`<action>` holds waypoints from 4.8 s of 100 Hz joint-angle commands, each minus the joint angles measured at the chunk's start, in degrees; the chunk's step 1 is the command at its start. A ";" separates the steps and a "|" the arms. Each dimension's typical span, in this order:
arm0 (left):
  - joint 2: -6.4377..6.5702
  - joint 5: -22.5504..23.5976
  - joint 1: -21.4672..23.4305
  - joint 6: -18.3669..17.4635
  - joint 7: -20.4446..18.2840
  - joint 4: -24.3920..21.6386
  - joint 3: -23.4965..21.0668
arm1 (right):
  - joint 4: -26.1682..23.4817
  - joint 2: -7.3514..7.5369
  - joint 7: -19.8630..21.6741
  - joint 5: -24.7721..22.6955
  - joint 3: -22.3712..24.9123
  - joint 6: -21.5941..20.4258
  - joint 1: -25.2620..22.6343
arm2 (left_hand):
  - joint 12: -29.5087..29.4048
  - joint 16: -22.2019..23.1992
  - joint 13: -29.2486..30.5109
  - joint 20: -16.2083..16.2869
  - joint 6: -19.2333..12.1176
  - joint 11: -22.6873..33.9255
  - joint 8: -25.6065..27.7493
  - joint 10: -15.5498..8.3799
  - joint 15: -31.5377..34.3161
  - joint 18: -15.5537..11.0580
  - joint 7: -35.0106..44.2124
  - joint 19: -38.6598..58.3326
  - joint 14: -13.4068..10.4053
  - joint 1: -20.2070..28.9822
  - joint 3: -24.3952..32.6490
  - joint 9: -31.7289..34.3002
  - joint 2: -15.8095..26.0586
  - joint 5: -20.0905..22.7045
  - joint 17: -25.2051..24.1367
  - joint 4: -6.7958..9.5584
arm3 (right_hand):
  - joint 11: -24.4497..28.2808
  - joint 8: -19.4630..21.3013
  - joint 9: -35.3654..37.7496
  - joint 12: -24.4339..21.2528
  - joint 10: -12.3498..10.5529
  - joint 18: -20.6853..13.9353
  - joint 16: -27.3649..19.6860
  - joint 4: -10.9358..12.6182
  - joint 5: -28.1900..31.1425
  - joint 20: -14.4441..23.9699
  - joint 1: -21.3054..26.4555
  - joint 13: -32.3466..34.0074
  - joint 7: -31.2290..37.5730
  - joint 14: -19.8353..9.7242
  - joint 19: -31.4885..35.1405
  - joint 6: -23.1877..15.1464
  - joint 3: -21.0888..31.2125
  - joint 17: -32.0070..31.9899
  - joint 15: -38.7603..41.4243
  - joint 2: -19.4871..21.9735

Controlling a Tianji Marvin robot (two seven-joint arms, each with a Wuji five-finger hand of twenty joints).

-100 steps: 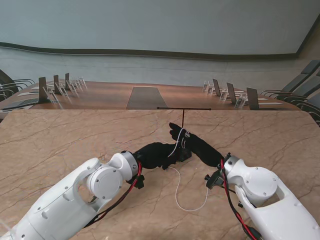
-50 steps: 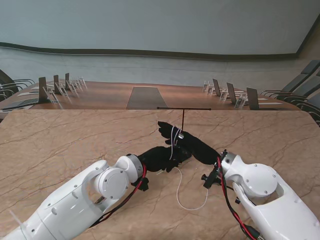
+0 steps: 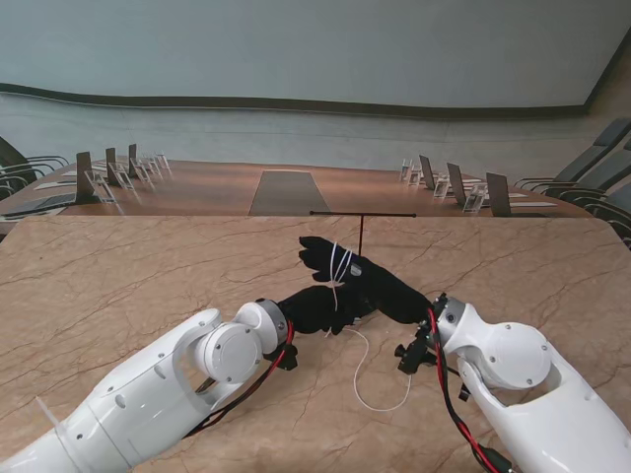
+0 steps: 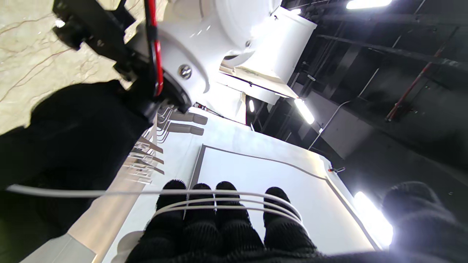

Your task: Take the wired earphone off the rack, coil the cable and place them on the table

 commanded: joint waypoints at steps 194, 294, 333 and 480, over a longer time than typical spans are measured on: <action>2.26 7.57 -0.53 -4.01 -4.71 -7.87 -8.87 | 4.75 0.31 3.24 -5.06 2.17 11.30 -7.41 | -1.70 -0.48 4.95 -0.56 -0.44 0.00 -1.94 0.57 2.04 0.90 -1.90 2.99 -0.54 2.50 -0.89 5.33 1.31 1.63 3.78 -0.90 | 0.80 -5.04 -0.75 0.36 2.87 3.47 2.32 -1.71 -1.35 -1.85 -3.76 -0.63 4.96 3.03 3.67 -1.98 0.28 0.21 3.56 0.58; 3.90 6.12 3.99 -8.01 -9.23 -15.62 -11.35 | 6.61 -1.47 -3.89 -6.25 6.39 11.59 -6.14 | 0.13 0.38 11.83 0.19 -0.63 2.72 -2.20 -1.58 7.69 3.15 -2.18 8.31 -0.05 0.39 -0.82 12.20 0.38 3.90 9.22 -1.09 | -1.43 -26.04 -0.58 -0.40 5.19 3.62 3.05 -2.40 1.41 3.43 -5.65 -0.23 -4.87 4.80 -2.68 3.76 0.95 2.96 4.70 0.84; 4.06 5.90 4.77 -7.42 -9.65 -15.54 -10.77 | 5.74 -1.51 -4.51 -6.33 8.54 10.02 -6.73 | 0.52 0.76 14.22 0.70 -0.53 3.95 -2.33 -1.85 9.51 4.13 -2.45 9.80 0.24 0.30 -0.82 14.14 0.10 4.44 11.32 -1.10 | 7.09 -25.58 -0.87 3.19 7.19 6.06 3.99 -2.38 1.26 3.48 -5.43 4.46 -4.40 7.59 2.56 2.23 1.28 5.49 6.56 0.60; 2.32 0.00 -0.52 -2.90 -8.52 -5.76 1.57 | -0.02 -0.60 -2.92 -4.95 10.36 3.13 -8.47 | 0.35 0.47 12.74 1.02 -1.24 4.85 -2.90 -0.91 10.57 3.70 -2.83 9.48 0.64 -0.27 -0.65 13.26 0.07 4.18 9.86 -0.95 | 2.08 -7.05 -0.80 0.80 1.91 0.60 1.49 -1.83 -0.15 -4.01 -2.23 -0.08 -0.57 1.05 6.36 -2.43 -0.02 0.73 5.51 -0.01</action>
